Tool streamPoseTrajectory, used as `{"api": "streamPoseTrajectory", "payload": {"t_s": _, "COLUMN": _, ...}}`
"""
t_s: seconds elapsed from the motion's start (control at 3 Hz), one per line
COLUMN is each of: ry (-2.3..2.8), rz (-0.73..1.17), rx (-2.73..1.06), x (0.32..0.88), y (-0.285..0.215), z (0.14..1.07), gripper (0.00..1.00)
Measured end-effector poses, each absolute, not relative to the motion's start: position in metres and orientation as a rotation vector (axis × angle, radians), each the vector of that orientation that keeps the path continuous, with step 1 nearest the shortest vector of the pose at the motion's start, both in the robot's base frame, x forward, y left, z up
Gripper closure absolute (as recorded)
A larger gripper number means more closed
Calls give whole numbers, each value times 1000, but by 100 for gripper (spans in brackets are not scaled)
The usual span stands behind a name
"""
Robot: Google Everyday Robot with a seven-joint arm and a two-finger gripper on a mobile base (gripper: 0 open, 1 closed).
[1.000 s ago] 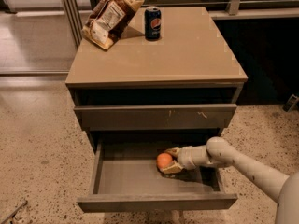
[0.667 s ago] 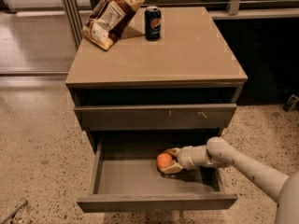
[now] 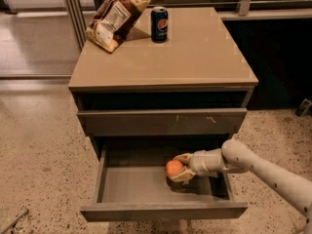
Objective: Pick orange from middle drawer and place on counter
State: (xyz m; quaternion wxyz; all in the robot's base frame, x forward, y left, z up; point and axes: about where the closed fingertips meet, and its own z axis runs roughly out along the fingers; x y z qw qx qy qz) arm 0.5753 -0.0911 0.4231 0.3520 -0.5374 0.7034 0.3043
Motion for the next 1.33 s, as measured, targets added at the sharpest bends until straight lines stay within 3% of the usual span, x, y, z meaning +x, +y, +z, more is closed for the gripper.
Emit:
{"api": "streamPoseTrajectory", "payload": {"t_s": 0.67, "ry": 1818, "rz": 723, "rx": -1425, "x": 566, "y": -93, "z": 549, "gripper": 100}}
{"api": "streamPoseTrajectory", "payload": {"t_s": 1.0, "ry": 1748, "rz": 560, "rx": -1494, "x": 582, "y": -84, "z": 658, "gripper": 100}}
{"api": "streamPoseTrajectory", "payload": {"t_s": 1.33, "ry": 1748, "rz": 560, "rx": -1494, "x": 582, "y": -84, "z": 658, "gripper": 100}}
